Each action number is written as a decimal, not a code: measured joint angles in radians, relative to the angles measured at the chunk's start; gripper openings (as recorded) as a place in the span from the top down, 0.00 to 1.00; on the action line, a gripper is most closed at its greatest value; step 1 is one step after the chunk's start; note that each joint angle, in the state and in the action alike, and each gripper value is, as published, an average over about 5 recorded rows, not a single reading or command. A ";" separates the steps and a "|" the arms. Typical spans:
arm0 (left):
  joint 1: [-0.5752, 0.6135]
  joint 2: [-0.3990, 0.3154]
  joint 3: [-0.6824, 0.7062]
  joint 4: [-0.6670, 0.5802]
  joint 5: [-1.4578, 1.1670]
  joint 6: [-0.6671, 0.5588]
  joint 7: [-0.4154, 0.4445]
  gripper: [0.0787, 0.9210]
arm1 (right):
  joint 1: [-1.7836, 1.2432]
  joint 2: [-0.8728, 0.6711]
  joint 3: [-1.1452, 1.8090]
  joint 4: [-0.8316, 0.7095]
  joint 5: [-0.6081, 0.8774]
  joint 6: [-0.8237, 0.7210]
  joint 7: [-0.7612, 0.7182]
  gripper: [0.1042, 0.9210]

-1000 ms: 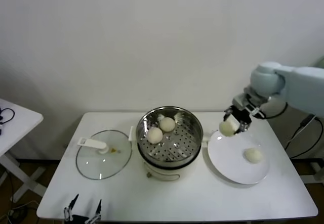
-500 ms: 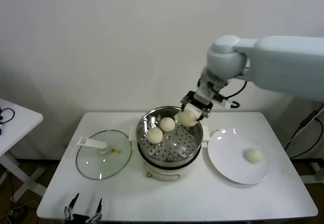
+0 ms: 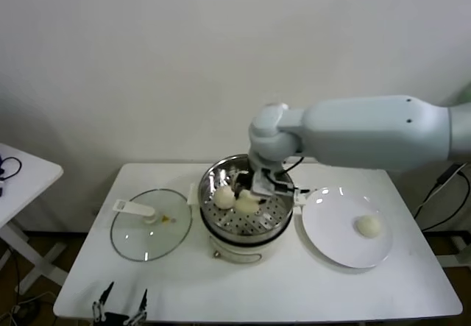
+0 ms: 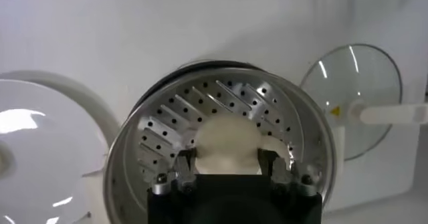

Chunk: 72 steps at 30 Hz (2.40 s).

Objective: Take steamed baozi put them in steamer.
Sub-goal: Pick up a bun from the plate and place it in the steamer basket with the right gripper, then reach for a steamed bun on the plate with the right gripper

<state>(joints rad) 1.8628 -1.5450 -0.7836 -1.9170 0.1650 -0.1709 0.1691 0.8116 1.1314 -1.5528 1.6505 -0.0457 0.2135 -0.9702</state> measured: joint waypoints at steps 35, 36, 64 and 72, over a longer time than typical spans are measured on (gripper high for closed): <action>-0.001 0.006 -0.006 0.006 -0.002 0.000 0.000 0.12 | -0.013 -0.049 -0.037 -0.072 0.024 0.018 -0.009 0.12; -0.002 0.006 -0.005 0.007 -0.002 0.000 0.000 0.12 | 0.010 -0.061 -0.057 -0.076 0.059 0.003 -0.013 0.12; 0.005 -0.004 -0.002 0.011 0.007 -0.004 0.001 0.12 | -0.150 -0.493 -0.093 -0.358 0.342 -0.332 -0.067 0.12; 0.017 -0.013 -0.002 0.020 0.023 -0.010 -0.006 0.12 | -0.327 -0.503 0.045 -0.487 0.277 -0.326 -0.069 0.12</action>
<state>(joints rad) 1.8800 -1.5575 -0.7852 -1.8969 0.1880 -0.1804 0.1635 0.4851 0.6280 -1.5076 1.1634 0.2310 -0.1123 -1.0388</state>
